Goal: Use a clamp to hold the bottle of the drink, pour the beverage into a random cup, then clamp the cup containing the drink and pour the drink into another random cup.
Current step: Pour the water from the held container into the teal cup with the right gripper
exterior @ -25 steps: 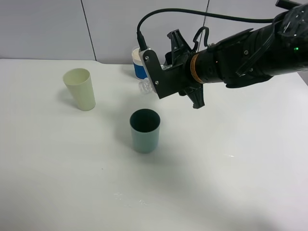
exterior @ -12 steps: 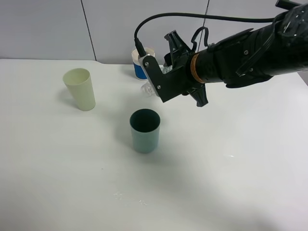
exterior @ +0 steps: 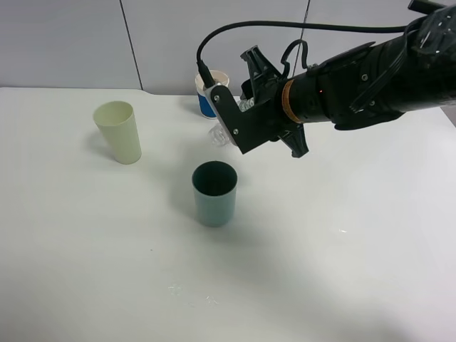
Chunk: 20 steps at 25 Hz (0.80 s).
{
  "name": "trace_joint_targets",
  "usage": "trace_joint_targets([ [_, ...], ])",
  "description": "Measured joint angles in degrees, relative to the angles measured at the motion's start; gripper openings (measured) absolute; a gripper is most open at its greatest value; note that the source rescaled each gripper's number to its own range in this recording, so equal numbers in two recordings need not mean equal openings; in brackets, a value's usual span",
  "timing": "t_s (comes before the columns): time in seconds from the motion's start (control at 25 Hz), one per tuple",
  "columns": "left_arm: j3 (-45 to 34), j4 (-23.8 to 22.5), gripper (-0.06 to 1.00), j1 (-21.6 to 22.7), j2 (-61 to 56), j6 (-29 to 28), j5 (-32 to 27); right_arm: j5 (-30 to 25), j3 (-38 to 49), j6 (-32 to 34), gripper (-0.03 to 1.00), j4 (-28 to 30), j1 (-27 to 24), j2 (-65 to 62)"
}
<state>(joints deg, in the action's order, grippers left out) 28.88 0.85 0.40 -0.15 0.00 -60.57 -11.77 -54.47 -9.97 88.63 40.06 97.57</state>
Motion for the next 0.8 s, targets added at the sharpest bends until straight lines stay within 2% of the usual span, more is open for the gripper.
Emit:
trace_joint_targets([
  [0.8,0.0,0.0,1.0,0.0,0.0,0.3,0.0,1.1,0.0,-2.0,0.01,3.6,0.0,0.0],
])
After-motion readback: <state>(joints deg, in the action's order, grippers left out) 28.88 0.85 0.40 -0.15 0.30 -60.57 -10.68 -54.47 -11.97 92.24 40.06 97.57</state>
